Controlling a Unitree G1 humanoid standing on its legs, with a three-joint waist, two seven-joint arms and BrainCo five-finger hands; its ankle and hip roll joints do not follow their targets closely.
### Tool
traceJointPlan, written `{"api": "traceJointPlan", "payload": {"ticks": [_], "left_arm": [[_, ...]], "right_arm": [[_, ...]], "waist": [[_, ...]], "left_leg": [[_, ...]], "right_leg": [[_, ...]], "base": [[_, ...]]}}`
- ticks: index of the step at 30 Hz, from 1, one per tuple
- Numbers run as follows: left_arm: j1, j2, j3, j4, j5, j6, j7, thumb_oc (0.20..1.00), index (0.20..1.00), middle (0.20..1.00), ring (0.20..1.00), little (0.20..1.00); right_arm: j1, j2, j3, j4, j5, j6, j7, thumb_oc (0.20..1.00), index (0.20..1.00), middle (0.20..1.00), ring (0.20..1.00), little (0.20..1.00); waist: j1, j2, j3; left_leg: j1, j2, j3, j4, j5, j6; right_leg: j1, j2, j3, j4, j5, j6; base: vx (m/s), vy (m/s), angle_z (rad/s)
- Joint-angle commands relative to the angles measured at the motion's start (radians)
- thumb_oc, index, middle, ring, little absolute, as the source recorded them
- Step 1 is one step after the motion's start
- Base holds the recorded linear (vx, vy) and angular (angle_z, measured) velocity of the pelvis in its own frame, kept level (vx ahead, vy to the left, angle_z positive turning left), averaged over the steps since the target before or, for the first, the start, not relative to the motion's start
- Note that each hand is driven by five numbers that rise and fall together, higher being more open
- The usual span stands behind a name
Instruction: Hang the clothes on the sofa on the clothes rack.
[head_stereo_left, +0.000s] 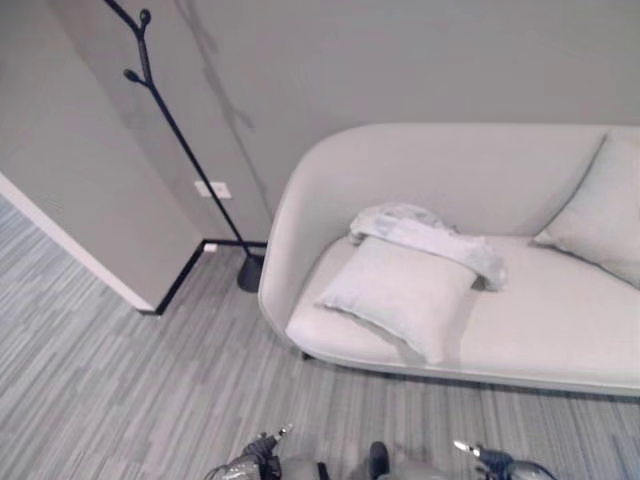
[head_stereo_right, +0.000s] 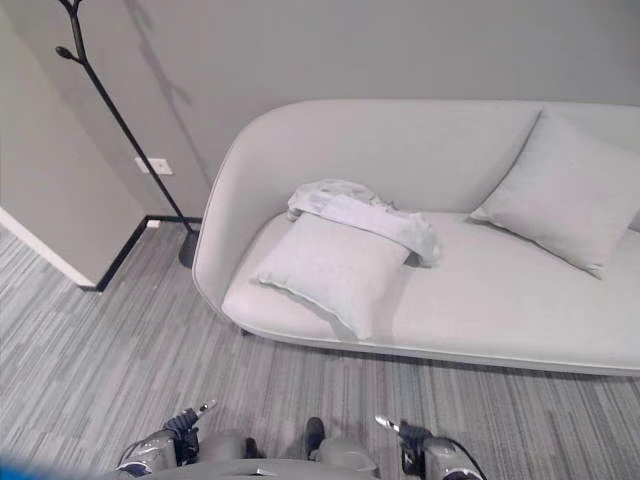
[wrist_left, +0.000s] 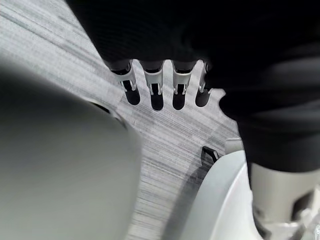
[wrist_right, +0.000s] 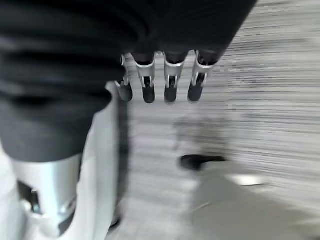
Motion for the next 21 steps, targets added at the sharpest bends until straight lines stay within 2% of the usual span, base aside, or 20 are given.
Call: {"api": "traceJointPlan", "payload": {"ticks": [1, 2, 3, 6, 7, 8, 10, 11, 13, 16, 17, 18, 19, 20, 21], "left_arm": [[0.025, -0.057, -0.006, -0.01, -0.066, -0.017, 0.028, 1.0, 1.0, 1.0, 1.0, 1.0], [0.023, -0.071, 0.004, 0.009, -0.065, -0.017, 0.038, 1.0, 1.0, 1.0, 1.0, 1.0], [0.025, -0.077, 0.01, 0.019, -0.062, -0.017, 0.044, 1.0, 1.0, 1.0, 1.0, 1.0], [0.037, -0.078, 0.024, 0.032, -0.054, -0.014, 0.037, 1.0, 1.0, 1.0, 1.0, 1.0], [0.046, -0.078, 0.045, 0.049, -0.051, -0.014, 0.046, 1.0, 1.0, 1.0, 1.0, 1.0], [0.05, -0.068, 0.048, 0.063, -0.026, -0.014, 0.049, 1.0, 1.0, 1.0, 1.0, 1.0], [0.049, -0.059, 0.049, 0.066, -0.012, -0.015, 0.048, 1.0, 1.0, 1.0, 1.0, 1.0], [0.04, -0.034, 0.051, 0.069, 0.022, -0.014, 0.045, 1.0, 1.0, 1.0, 1.0, 1.0], [0.037, -0.023, 0.051, 0.066, 0.034, -0.011, 0.047, 1.0, 1.0, 1.0, 1.0, 1.0], [0.02, 0.009, 0.038, 0.061, 0.09, -0.004, 0.051, 1.0, 1.0, 1.0, 1.0, 1.0], [0.015, 0.014, 0.031, 0.06, 0.11, -0.003, 0.05, 1.0, 1.0, 1.0, 1.0, 1.0], [0.015, 0.014, 0.031, 0.06, 0.11, -0.003, 0.05, 1.0, 1.0, 1.0, 1.0, 1.0], [0.015, 0.02, 0.032, 0.06, 0.119, 0.001, 0.05, 1.0, 1.0, 1.0, 1.0, 1.0], [0.017, 0.026, 0.033, 0.058, 0.121, 0.003, 0.052, 1.0, 1.0, 1.0, 1.0, 1.0], [0.017, 0.026, 0.033, 0.058, 0.121, 0.003, 0.052, 1.0, 1.0, 1.0, 1.0, 1.0]], "right_arm": [[0.012, -0.022, -0.025, -0.051, -0.016, -0.016, -0.012, 1.0, 1.0, 1.0, 1.0, 1.0], [0.013, -0.019, -0.033, -0.019, -0.058, -0.016, -0.027, 1.0, 1.0, 1.0, 1.0, 1.0], [0.018, -0.016, -0.045, 0.003, -0.062, -0.013, -0.031, 1.0, 1.0, 1.0, 1.0, 1.0], [0.019, -0.012, -0.052, 0.012, -0.068, -0.009, -0.027, 1.0, 1.0, 1.0, 1.0, 1.0], [0.026, -0.001, -0.08, 0.056, -0.053, -0.007, -0.034, 1.0, 1.0, 1.0, 1.0, 1.0], [0.032, 0.02, -0.102, 0.096, -0.044, -0.009, -0.037, 1.0, 1.0, 1.0, 1.0, 1.0], [0.035, 0.03, -0.109, 0.103, -0.038, -0.01, -0.036, 1.0, 1.0, 1.0, 1.0, 1.0], [0.032, 0.044, -0.111, 0.116, -0.03, -0.014, -0.036, 1.0, 1.0, 1.0, 1.0, 1.0], [0.031, 0.052, -0.108, 0.115, -0.033, -0.012, -0.034, 1.0, 1.0, 1.0, 1.0, 1.0], [0.028, 0.07, -0.109, 0.117, -0.039, -0.016, -0.04, 1.0, 1.0, 1.0, 1.0, 1.0], [0.031, 0.073, -0.11, 0.121, -0.042, -0.015, -0.04, 1.0, 1.0, 1.0, 1.0, 1.0], [0.031, 0.074, -0.11, 0.121, -0.042, -0.015, -0.04, 1.0, 1.0, 1.0, 1.0, 1.0], [0.033, 0.075, -0.112, 0.124, -0.043, -0.014, -0.041, 1.0, 1.0, 1.0, 1.0, 1.0], [0.037, 0.078, -0.112, 0.134, -0.051, -0.013, -0.044, 1.0, 1.0, 1.0, 1.0, 1.0], [0.037, 0.078, -0.112, 0.134, -0.051, -0.013, -0.044, 1.0, 1.0, 1.0, 1.0, 1.0]], "waist": [[0.019, 0.026, 0.011], [0.024, 0.036, 0.012], [0.025, 0.043, 0.005], [0.03, 0.058, -0.012], [0.041, 0.072, -0.039], [0.044, 0.06, -0.063], [0.048, 0.049, -0.071], [0.055, 0.028, -0.087], [0.058, 0.018, -0.091], [0.058, -0.005, -0.097], [0.055, -0.008, -0.093], [0.056, -0.009, -0.092], [0.055, -0.01, -0.089], [0.051, -0.012, -0.077], [0.051, -0.012, -0.077]], "left_leg": [[-0.038, -0.031, -0.043, -0.014, 0.13, 0.051], [-0.075, -0.018, -0.047, -0.083, 0.15, 0.027], [-0.082, -0.007, -0.029, -0.086, 0.155, 0.02], [-0.063, 0.008, -0.019, -0.087, 0.148, 0.017], [-0.029, 0.007, -0.017, -0.076, 0.183, 0.013], [-0.011, -0.011, -0.009, -0.064, 0.169, 0.026], [0.0, -0.022, 0.006, -0.062, 0.16, 0.034], [0.014, -0.048, 0.03, -0.062, 0.136, 0.054], [0.023, -0.062, 0.036, -0.065, 0.123, 0.065], [0.045, -0.11, 0.054, -0.069, 0.086, 0.1], [0.054, -0.123, 0.058, -0.07, 0.076, 0.11], [0.054, -0.124, 0.059, -0.07, 0.076, 0.11], [0.067, -0.136, 0.062, -0.072, 0.065, 0.12], [0.096, -0.154, 0.068, -0.078, 0.045, 0.136], [0.097, -0.155, 0.069, -0.078, 0.045, 0.137]], "right_leg": [[0.073, -0.075, 0.102, 0.026, -0.021, 0.031], [0.111, -0.098, 0.109, 0.026, -0.044, 0.045], [0.131, -0.109, 0.12, 0.024, -0.056, 0.055], [0.141, -0.109, 0.133, 0.027, -0.069, 0.065], [0.181, -0.141, 0.155, 0.003, -0.076, 0.081], [0.191, -0.188, 0.158, -0.005, -0.07, 0.099], [0.187, -0.208, 0.159, -0.002, -0.066, 0.109], [0.172, -0.242, 0.164, 0.007, -0.046, 0.13], [0.16, -0.257, 0.167, 0.015, -0.034, 0.137], [0.122, -0.308, 0.179, 0.087, 0.026, 0.158], [0.106, -0.319, 0.182, 0.127, 0.055, 0.158], [0.105, -0.32, 0.184, 0.129, 0.054, 0.159], [0.088, -0.33, 0.186, 0.169, 0.083, 0.157], [0.053, -0.344, 0.178, 0.233, 0.142, 0.144], [0.053, -0.344, 0.178, 0.233, 0.142, 0.144]], "base": [[0.33, 0.172, 0.07], [0.38, 0.186, 0.07], [0.37, 0.186, 0.25], [0.31, 0.143, -0.2], [0.65, 0.295, -0.29], [0.77, 0.349, -0.25], [0.42, 0.189, -0.4], [0.27, 0.136, -0.44], [0.31, 0.173, -0.34], [0.31, 0.228, -0.33], [0.15, 0.128, -0.09], [0.15, 0.143, -0.01], [0.17, 0.175, 0.06], [0.17, 0.175, 0.08], [0.15, 0.157, 0.04]]}}
